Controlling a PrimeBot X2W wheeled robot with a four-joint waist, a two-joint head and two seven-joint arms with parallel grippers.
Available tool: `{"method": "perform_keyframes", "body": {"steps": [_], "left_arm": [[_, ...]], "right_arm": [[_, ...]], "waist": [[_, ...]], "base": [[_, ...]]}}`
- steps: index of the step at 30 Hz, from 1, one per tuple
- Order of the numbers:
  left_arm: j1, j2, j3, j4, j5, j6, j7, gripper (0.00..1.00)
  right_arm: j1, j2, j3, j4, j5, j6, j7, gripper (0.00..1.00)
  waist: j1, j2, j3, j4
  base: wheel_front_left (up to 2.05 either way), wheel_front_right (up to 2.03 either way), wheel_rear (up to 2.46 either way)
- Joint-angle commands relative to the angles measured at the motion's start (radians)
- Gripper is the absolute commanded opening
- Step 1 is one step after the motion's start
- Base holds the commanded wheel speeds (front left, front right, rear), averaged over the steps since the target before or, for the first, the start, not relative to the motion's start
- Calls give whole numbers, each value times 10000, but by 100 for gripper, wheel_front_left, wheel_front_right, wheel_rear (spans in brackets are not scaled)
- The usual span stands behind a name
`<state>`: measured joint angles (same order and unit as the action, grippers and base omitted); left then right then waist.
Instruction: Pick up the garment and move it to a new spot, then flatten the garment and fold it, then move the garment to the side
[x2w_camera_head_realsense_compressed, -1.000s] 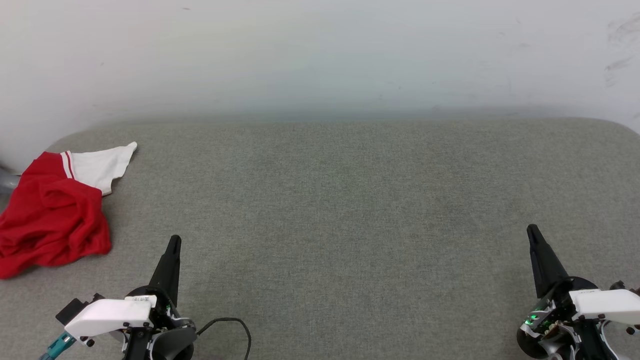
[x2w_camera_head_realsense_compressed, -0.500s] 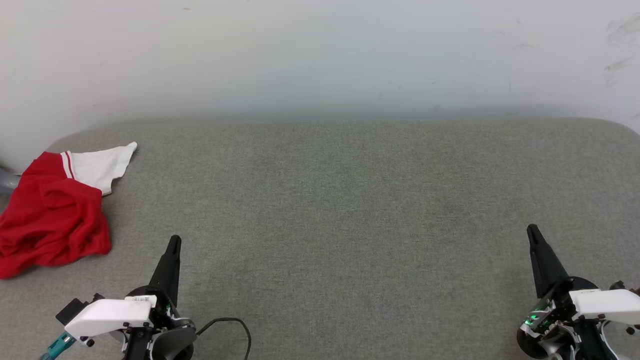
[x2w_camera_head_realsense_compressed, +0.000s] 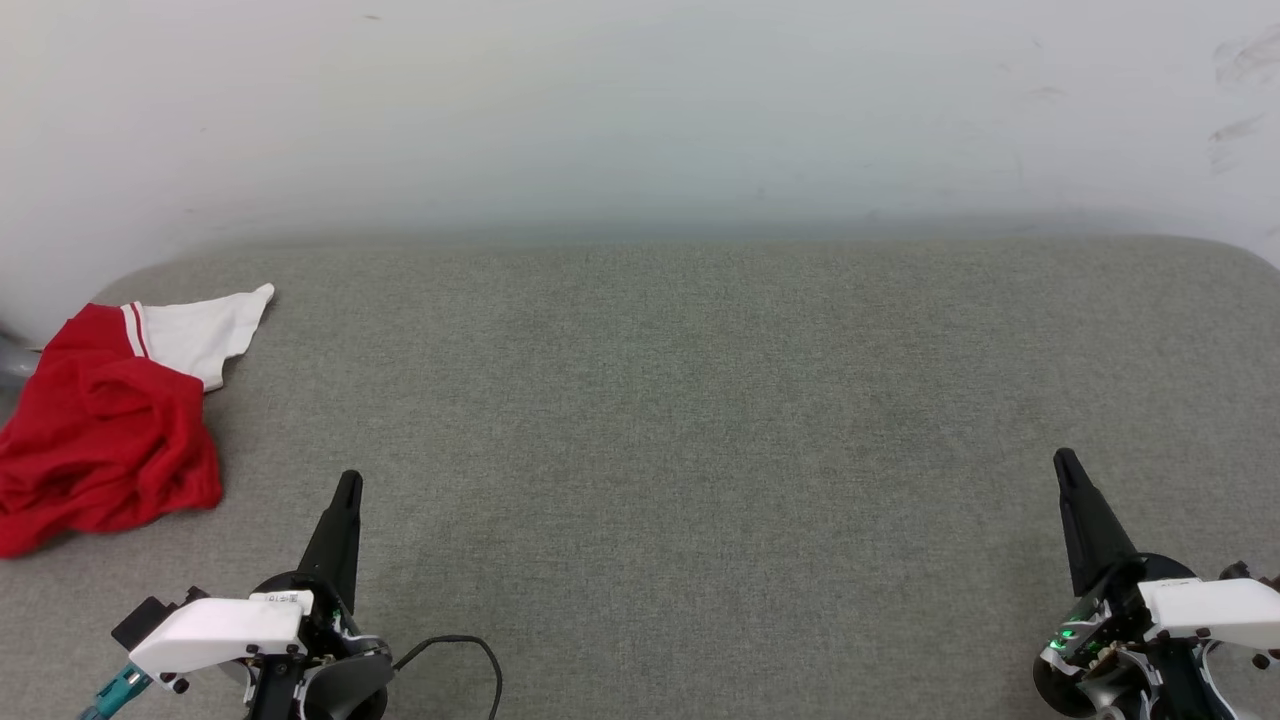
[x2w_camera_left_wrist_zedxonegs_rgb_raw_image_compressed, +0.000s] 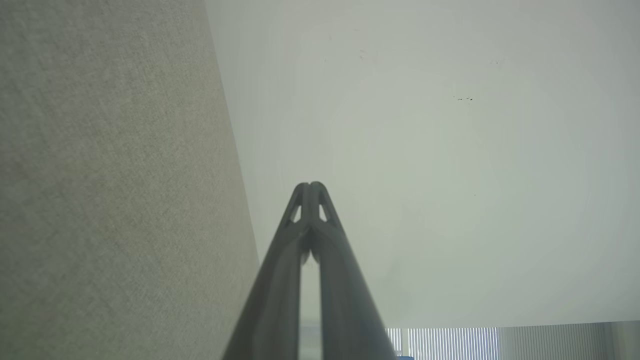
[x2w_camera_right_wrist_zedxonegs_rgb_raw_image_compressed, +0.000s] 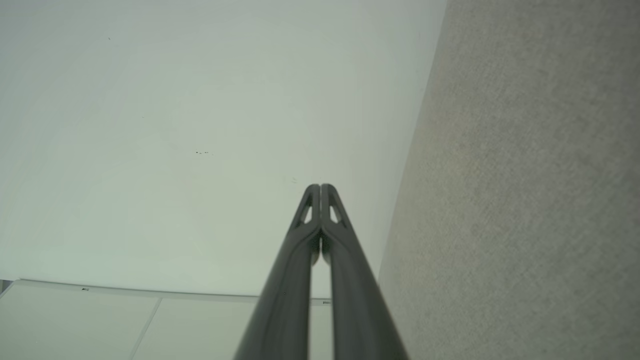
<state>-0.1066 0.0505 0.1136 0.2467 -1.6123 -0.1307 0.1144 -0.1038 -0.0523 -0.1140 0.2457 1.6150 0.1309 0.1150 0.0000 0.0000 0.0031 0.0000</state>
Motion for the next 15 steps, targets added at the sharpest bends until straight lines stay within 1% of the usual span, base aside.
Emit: {"method": "perform_keyframes", "body": {"steps": [1,12,13,15], "left_arm": [[-66,-10,20,-12,-14,-18,21,0],[-66,-10,17,-12,-14,-18,21,0],[9,-2,-9,25,2,0,-7,100],[125,-21,-30,185,3,2,-25,100]], "right_arm": [[-115,34,7,5,-43,-3,7,0],[-115,34,7,5,-43,-3,7,0],[15,0,3,29,0,2,-6,100],[145,6,12,192,-2,0,-10,100]], "waist": [[0,0,0,0],[0,0,0,0],[0,0,0,0],[0,0,1,0]], "base": [[0,0,0],[0,0,0],[0,0,0],[0,0,0]]}}
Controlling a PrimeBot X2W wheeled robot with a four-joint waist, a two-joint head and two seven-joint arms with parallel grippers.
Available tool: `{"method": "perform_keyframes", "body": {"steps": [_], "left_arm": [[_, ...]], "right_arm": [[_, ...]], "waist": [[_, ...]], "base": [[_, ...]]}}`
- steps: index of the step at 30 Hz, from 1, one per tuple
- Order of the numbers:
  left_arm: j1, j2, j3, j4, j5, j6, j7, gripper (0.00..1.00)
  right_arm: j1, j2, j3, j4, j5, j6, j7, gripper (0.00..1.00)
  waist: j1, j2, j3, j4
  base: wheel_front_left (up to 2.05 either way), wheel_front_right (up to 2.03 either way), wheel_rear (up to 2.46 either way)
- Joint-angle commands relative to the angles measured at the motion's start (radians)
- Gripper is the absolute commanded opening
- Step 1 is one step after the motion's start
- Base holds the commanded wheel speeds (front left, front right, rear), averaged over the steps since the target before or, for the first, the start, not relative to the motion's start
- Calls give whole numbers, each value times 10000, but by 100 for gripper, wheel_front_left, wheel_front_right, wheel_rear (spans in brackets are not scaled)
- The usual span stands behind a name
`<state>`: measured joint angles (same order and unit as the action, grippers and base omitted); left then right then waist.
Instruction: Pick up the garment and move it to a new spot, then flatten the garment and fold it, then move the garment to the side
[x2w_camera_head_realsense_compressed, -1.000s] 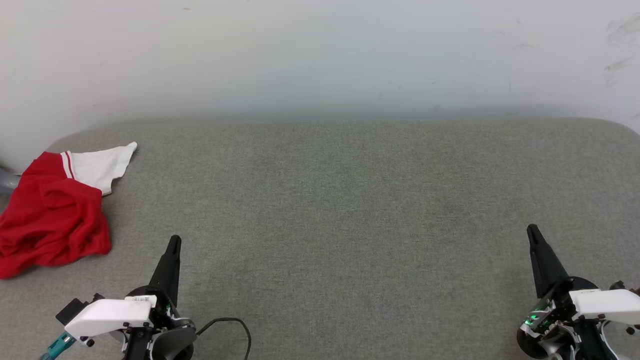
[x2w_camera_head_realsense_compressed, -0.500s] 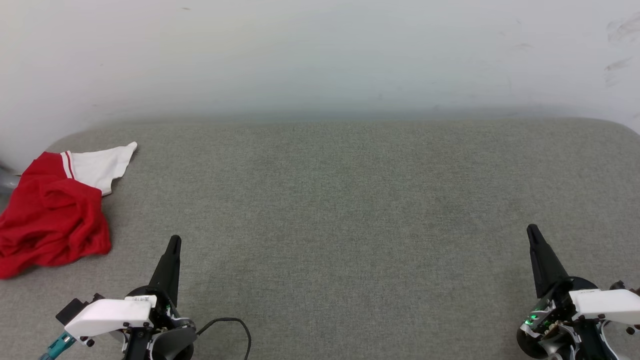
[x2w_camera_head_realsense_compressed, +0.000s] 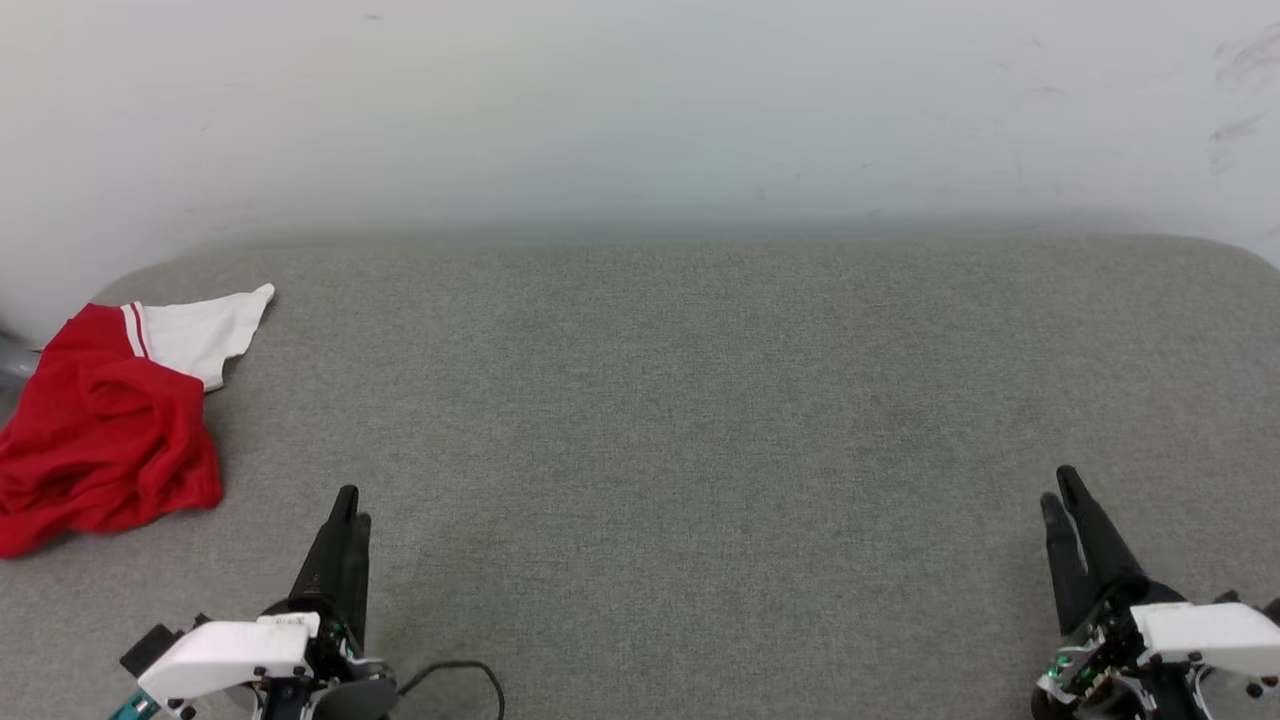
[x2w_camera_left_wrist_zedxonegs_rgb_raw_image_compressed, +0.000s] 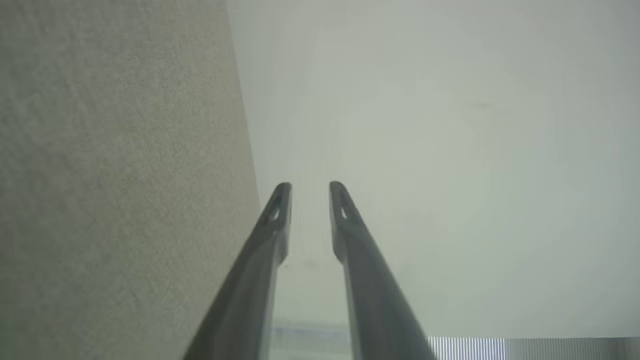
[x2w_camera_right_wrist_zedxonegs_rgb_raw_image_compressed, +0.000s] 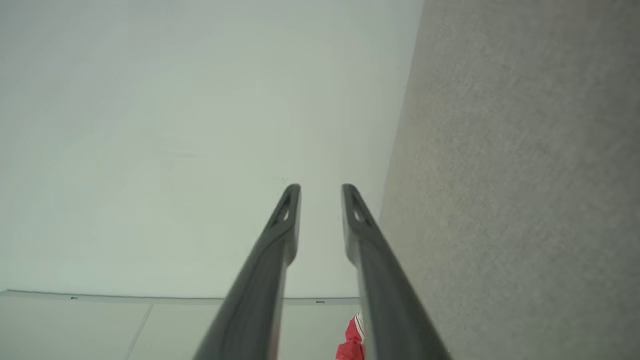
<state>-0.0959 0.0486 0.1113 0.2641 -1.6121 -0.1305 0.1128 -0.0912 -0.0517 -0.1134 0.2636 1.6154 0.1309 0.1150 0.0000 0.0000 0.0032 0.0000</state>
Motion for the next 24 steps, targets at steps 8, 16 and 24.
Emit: {"method": "perform_keyframes", "body": {"steps": [8,16,24], "left_arm": [[257,-12,-92,-63,231,0,-332,100],[247,-7,66,-329,1351,16,-715,100],[238,-3,120,-766,2522,268,-1024,100]], "right_arm": [[276,4,60,26,-373,0,-323,100],[336,5,-4,-404,-1707,0,-710,100],[383,6,-45,-845,-3154,-1,-1022,100]], "waist": [[0,0,9,0],[0,0,24,0],[0,0,42,5]], "base": [[0,0,0],[0,0,0],[0,0,0]]}}
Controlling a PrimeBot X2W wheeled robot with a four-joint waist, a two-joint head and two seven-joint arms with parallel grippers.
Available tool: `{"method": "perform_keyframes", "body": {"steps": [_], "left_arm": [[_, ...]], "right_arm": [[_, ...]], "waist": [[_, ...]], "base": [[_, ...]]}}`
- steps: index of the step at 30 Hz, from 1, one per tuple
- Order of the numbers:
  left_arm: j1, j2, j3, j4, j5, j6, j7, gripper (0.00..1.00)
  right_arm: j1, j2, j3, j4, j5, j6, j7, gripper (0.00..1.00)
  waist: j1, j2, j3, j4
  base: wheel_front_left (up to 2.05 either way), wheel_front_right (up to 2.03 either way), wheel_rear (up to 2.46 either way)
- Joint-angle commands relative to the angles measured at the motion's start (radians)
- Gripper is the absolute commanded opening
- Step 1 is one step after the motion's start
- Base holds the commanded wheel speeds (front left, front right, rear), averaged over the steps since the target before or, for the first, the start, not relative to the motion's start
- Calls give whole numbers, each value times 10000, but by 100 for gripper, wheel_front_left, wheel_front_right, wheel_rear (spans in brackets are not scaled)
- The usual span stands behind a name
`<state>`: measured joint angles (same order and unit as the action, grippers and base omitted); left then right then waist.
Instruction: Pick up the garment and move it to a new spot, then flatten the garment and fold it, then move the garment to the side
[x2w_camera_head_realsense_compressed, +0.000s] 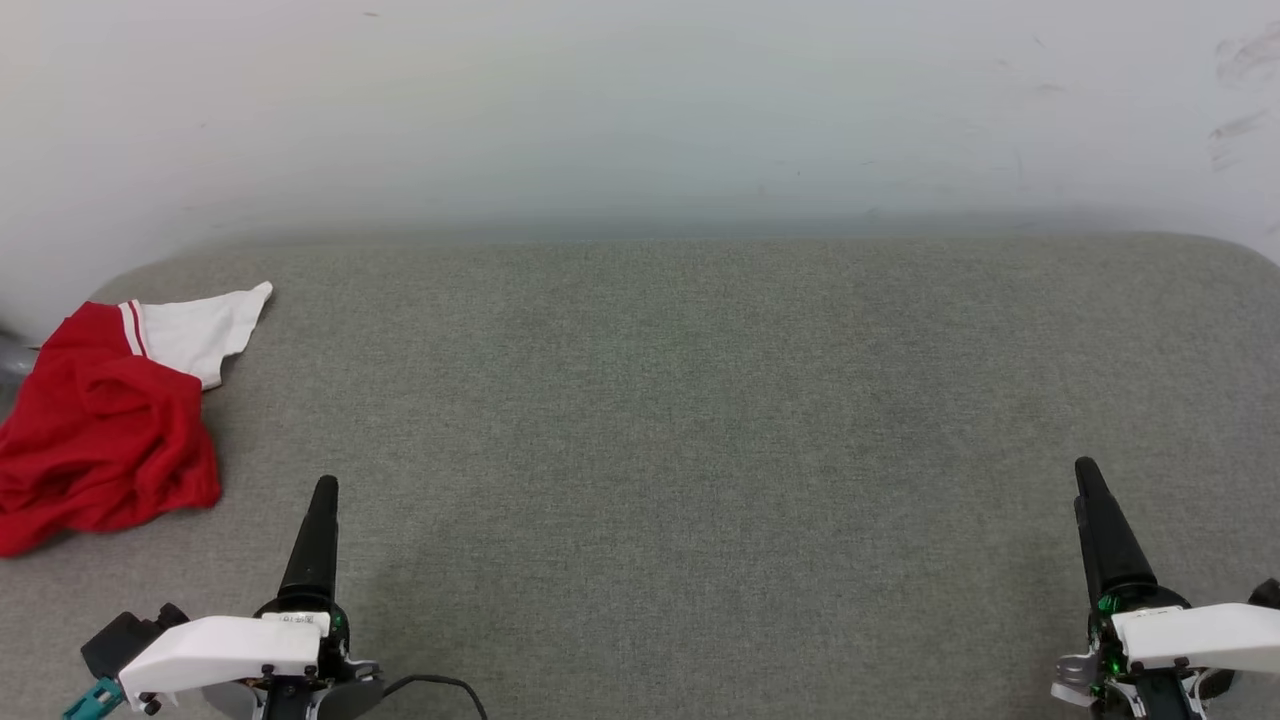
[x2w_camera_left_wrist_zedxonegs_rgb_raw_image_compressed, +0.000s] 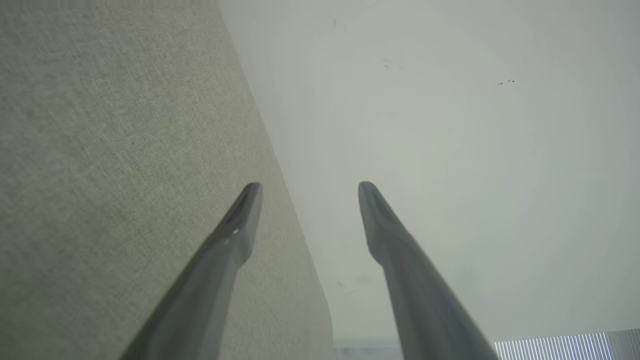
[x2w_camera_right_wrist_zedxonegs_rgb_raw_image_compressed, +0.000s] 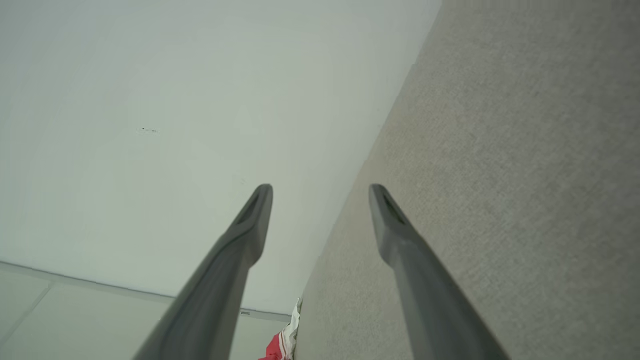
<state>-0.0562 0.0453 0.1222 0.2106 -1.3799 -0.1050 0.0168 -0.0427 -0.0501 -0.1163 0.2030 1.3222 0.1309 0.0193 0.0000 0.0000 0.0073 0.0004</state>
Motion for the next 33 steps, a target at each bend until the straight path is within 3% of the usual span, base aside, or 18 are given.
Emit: {"method": "perform_keyframes", "body": {"steps": [1,16,33], "left_arm": [[-163,30,11,-317,402,66,-103,100],[-54,37,-431,-1272,3621,963,-684,100],[94,44,-995,-1556,6573,1485,-1241,100]], "right_arm": [[-97,-10,-11,-306,-459,-1,-105,100],[6,-8,396,-1280,-3932,-1,-691,100],[232,-7,828,-1684,-7077,-1,-1256,100]], "waist": [[0,0,3,2],[0,0,45,9],[0,0,56,29]], "base": [[0,0,0],[0,0,0],[0,0,0]]}}
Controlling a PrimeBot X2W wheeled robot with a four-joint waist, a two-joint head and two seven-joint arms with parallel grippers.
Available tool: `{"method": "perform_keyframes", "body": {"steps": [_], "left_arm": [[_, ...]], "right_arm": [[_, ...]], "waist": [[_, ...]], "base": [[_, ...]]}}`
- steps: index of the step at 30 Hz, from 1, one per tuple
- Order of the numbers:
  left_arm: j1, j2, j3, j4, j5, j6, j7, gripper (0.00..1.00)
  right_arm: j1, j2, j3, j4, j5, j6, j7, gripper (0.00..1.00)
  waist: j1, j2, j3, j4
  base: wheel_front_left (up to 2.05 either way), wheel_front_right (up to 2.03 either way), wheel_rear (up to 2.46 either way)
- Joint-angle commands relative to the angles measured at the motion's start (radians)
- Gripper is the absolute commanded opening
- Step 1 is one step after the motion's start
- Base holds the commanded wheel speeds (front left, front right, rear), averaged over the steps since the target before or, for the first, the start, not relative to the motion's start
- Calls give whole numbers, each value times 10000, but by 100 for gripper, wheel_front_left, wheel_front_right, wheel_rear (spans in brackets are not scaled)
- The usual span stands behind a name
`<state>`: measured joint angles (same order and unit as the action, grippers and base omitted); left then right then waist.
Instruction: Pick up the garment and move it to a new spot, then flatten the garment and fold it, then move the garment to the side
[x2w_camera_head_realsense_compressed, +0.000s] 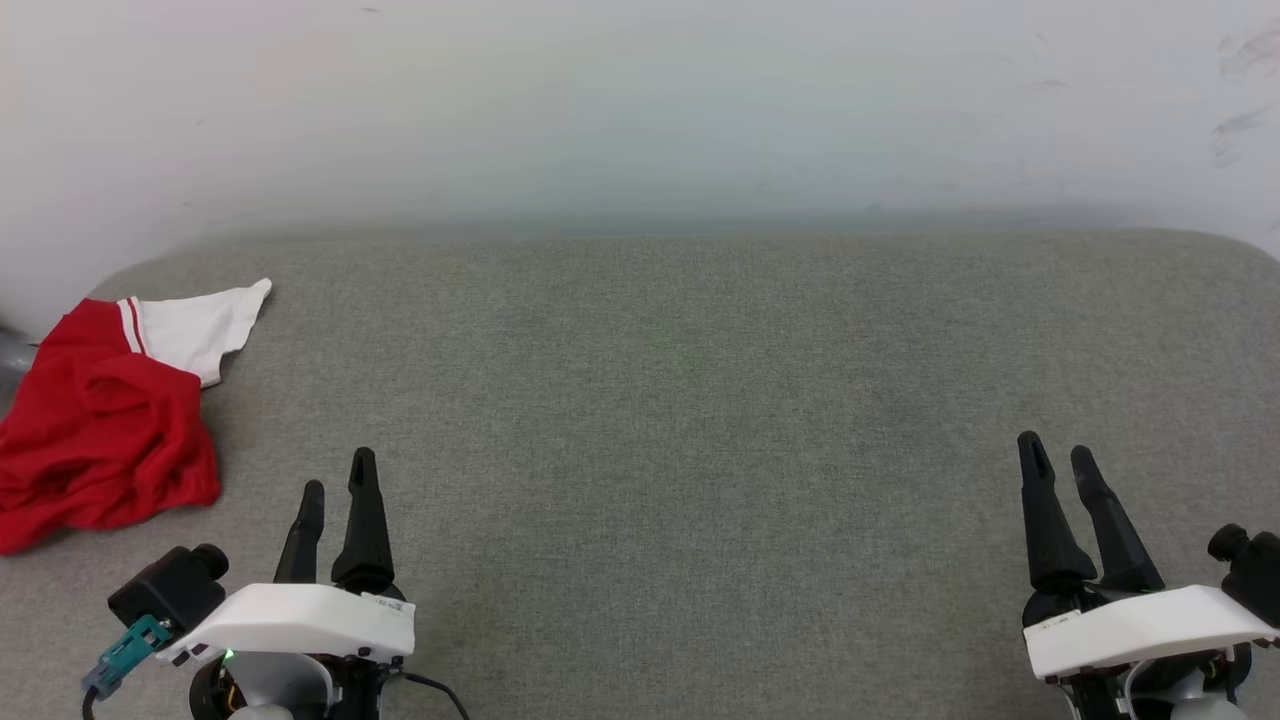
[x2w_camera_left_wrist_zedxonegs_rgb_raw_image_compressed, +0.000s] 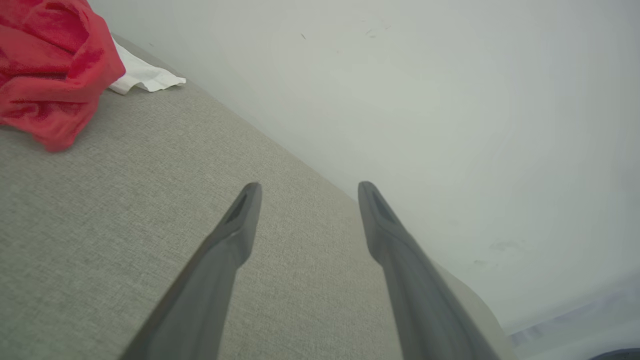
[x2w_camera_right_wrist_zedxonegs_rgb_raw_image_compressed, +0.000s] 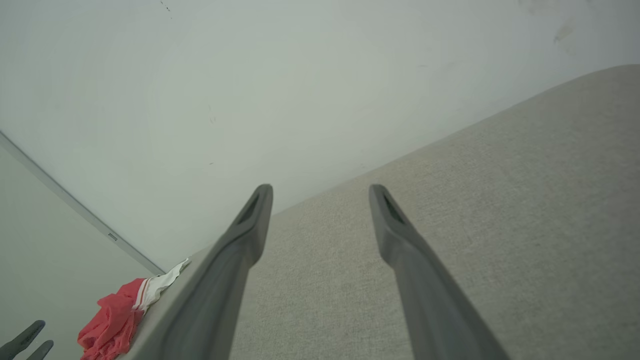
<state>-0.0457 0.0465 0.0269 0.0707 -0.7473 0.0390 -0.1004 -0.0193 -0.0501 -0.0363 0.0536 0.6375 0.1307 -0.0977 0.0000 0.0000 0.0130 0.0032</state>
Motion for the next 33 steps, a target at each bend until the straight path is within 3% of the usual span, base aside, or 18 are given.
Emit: {"method": "perform_keyframes", "body": {"steps": [1,19,33], "left_arm": [[-3,32,-67,-157,394,64,-104,100],[98,38,-433,-249,2678,315,-593,100],[165,41,-703,-328,4217,263,-935,100]], "right_arm": [[10,-7,39,-195,-378,1,-119,100],[123,-5,203,-199,-2717,0,-618,100],[231,-4,207,-271,-4191,0,-954,100]], "waist": [[0,0,-1,3],[0,0,52,10],[0,0,71,13]], "base": [[0,0,0],[0,0,0],[0,0,0]]}}
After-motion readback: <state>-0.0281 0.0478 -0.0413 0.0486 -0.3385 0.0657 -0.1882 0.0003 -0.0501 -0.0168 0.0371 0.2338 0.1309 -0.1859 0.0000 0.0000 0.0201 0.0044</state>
